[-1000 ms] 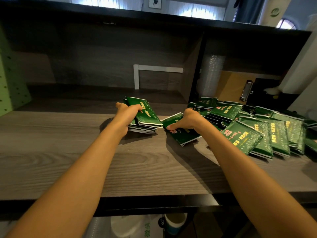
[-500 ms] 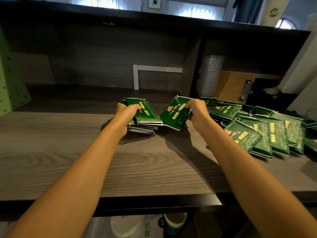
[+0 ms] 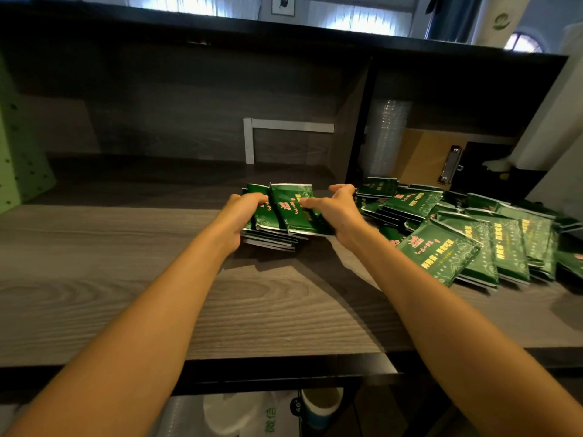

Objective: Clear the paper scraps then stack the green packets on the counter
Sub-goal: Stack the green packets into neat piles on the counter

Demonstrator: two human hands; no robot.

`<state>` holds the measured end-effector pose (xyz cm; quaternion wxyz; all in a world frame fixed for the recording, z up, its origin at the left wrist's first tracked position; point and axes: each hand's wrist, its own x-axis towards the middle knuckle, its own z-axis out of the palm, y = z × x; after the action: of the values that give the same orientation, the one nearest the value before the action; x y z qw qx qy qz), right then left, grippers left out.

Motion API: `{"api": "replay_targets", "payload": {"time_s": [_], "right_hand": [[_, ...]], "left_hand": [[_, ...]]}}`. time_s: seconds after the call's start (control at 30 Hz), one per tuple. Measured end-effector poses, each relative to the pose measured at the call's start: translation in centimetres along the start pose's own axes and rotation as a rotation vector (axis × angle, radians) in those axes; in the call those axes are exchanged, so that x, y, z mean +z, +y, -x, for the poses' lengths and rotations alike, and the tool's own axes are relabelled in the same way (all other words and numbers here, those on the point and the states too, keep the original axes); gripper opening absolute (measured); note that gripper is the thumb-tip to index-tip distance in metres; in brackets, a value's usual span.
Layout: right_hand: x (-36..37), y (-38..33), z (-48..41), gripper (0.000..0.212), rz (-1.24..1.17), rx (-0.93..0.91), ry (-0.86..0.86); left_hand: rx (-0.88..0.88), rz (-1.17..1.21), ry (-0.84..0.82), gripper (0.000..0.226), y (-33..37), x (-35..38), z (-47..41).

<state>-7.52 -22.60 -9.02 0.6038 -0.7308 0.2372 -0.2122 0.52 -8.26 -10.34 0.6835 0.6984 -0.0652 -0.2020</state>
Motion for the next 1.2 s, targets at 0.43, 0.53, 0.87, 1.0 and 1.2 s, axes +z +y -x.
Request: {"api": "replay_targets", "payload": {"time_s": [0.43,0.53,0.87,1.0,1.2], "right_hand": [[-0.5,-1.1,0.2,0.012,0.369,-0.130,0.034],[-2.4,-2.6,2.2,0.025,0.588,-0.201,0.009],[-8.6,1.9,8.8,0.061,1.319,-0.097,0.240],[-9.3,3.2,10.0,0.077,1.283,0.040,0.193],[-7.9,3.7,10.2,0.072,1.170,-0.256,0.082]], "left_hand": [[0.006,0.002,-0.109,0.091,0.0,1.1,1.8],[0.020,0.003,-0.091,0.100,0.1,1.2,1.8],[0.063,-0.007,-0.134,0.098,-0.2,4.0,6.4],[0.042,0.037,-0.159,0.085,-0.9,4.5,8.1],[0.054,0.015,-0.093,0.071,-1.2,4.2,9.3]]}}
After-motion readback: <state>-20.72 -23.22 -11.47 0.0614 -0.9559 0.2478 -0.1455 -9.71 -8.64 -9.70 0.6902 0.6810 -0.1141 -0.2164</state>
